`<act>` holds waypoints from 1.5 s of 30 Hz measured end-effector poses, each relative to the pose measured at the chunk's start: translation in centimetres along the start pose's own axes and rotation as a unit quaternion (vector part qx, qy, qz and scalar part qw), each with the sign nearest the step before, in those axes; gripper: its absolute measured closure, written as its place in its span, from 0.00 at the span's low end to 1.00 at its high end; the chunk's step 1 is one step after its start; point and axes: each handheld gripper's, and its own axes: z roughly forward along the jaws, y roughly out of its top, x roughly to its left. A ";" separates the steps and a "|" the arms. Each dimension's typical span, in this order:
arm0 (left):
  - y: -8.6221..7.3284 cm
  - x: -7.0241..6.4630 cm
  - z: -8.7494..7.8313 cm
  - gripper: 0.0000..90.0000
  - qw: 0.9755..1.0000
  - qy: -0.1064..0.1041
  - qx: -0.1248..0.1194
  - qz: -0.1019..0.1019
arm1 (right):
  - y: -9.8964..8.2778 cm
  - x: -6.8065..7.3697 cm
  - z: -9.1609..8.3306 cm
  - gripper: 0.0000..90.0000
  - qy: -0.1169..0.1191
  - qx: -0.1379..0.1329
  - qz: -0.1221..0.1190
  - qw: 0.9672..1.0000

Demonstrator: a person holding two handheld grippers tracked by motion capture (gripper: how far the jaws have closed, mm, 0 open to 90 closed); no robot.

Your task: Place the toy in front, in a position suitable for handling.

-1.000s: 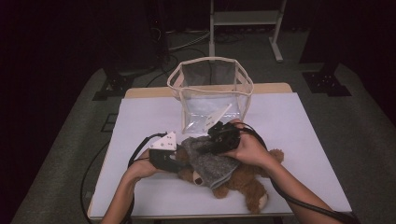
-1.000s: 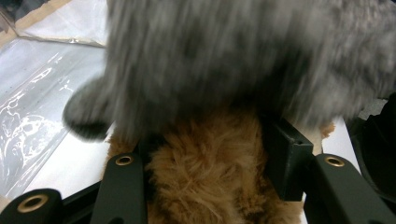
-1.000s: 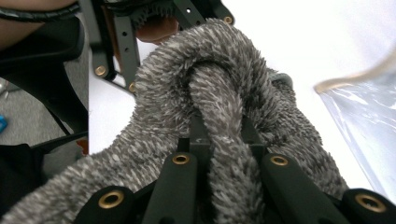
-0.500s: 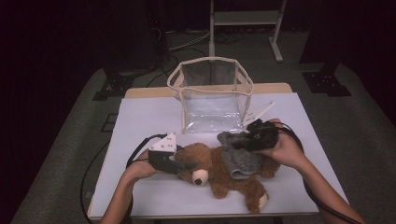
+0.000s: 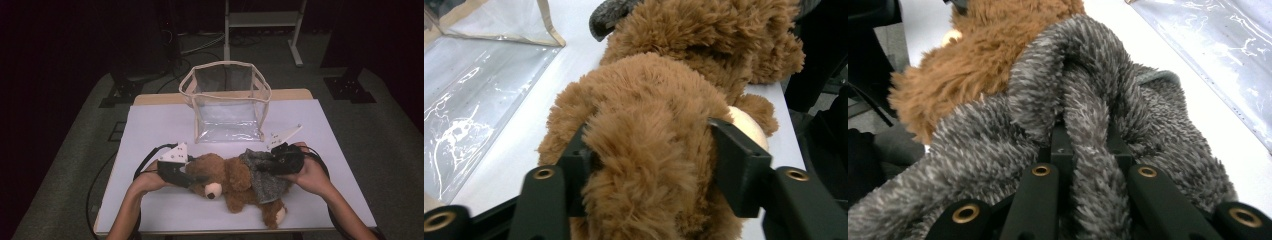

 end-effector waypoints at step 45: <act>2.5 1.1 1.3 0.35 0.998 0.030 0.044 0.044 | 0.6 -3.1 1.6 0.89 0.035 -0.049 0.037 0.997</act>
